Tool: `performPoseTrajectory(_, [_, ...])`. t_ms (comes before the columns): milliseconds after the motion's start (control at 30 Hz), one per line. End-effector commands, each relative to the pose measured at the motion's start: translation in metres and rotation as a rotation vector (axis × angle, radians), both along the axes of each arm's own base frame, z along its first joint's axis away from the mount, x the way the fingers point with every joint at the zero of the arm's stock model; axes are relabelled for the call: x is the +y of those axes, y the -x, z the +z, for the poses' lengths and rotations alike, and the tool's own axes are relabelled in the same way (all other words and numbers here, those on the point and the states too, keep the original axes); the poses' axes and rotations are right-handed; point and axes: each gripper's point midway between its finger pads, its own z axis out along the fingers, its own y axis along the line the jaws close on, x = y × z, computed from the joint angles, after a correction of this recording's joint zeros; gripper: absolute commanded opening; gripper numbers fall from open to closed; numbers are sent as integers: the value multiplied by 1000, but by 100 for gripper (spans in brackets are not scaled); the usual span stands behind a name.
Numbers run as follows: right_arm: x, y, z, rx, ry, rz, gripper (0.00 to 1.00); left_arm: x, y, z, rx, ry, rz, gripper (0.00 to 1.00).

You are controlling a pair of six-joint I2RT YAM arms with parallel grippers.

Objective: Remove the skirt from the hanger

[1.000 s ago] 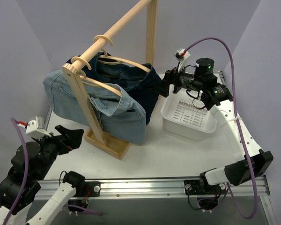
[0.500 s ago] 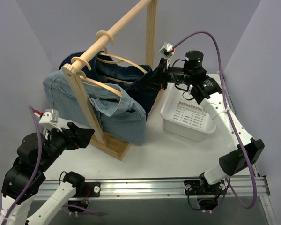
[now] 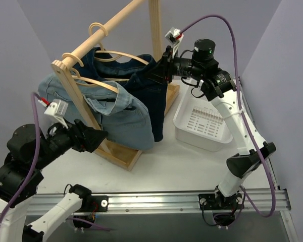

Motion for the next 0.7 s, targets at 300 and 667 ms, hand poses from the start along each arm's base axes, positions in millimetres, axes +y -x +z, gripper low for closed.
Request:
performPoseTrajectory(300, [-10, 19, 17, -109, -62, -136, 0, -34, -4, -33, 41, -14, -196, 81])
performPoseTrajectory(667, [-44, 29, -22, -149, -49, -326, 0, -37, -13, -45, -48, -19, -192, 70])
